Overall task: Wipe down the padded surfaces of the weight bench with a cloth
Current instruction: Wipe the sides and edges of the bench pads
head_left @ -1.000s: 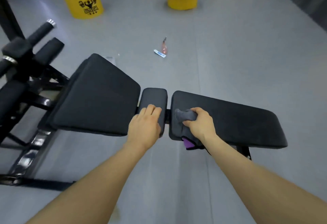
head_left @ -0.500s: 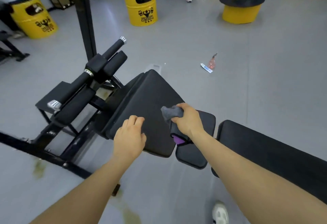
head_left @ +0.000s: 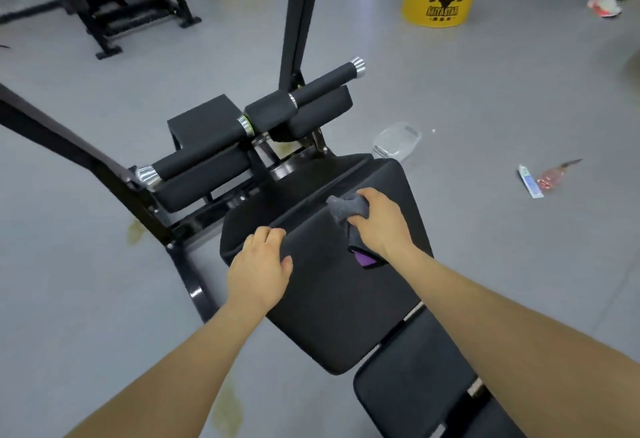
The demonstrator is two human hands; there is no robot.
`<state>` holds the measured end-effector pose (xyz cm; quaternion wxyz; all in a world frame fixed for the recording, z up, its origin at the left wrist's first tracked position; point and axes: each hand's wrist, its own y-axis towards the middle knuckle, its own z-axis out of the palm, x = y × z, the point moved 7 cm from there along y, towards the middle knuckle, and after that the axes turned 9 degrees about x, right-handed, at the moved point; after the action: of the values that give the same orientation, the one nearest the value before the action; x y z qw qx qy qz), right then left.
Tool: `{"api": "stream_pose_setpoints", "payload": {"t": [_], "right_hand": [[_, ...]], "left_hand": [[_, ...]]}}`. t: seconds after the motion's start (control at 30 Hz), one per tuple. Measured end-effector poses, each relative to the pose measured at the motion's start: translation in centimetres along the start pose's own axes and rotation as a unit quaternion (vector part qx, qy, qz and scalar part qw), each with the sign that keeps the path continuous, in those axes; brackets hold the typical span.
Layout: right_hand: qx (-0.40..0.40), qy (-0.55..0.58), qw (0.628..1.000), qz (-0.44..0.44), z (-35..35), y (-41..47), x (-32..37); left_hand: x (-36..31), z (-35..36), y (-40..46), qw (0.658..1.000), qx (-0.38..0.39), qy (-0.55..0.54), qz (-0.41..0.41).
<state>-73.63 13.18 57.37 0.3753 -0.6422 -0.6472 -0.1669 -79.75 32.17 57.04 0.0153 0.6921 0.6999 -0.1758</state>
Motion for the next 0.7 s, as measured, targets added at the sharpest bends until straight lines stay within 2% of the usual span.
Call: {"api": "stream_pose_setpoints", "payload": {"t": [0.2,0.37,0.57,0.7], "right_hand": [[0.03,-0.056,0.996,-0.064,2.8,8.2,3.4],[0.074,-0.266,0.955,-0.106,8.7,10.0,2.7],[0.035,-0.285,0.948,-0.135,9.7,10.9,1.5],[0.075,-0.32,0.931,-0.158,9.1,13.1,1.1]], "left_hand": [[3.4,1.5,5.5,0.997,0.02,-0.059,-0.054],[4.0,4.5,9.2,0.991,0.073,-0.097,-0.05],[3.9,6.0,11.2,0.98,0.136,-0.129,-0.067],[3.9,6.2,11.8,0.973,0.166,-0.129,-0.1]]}}
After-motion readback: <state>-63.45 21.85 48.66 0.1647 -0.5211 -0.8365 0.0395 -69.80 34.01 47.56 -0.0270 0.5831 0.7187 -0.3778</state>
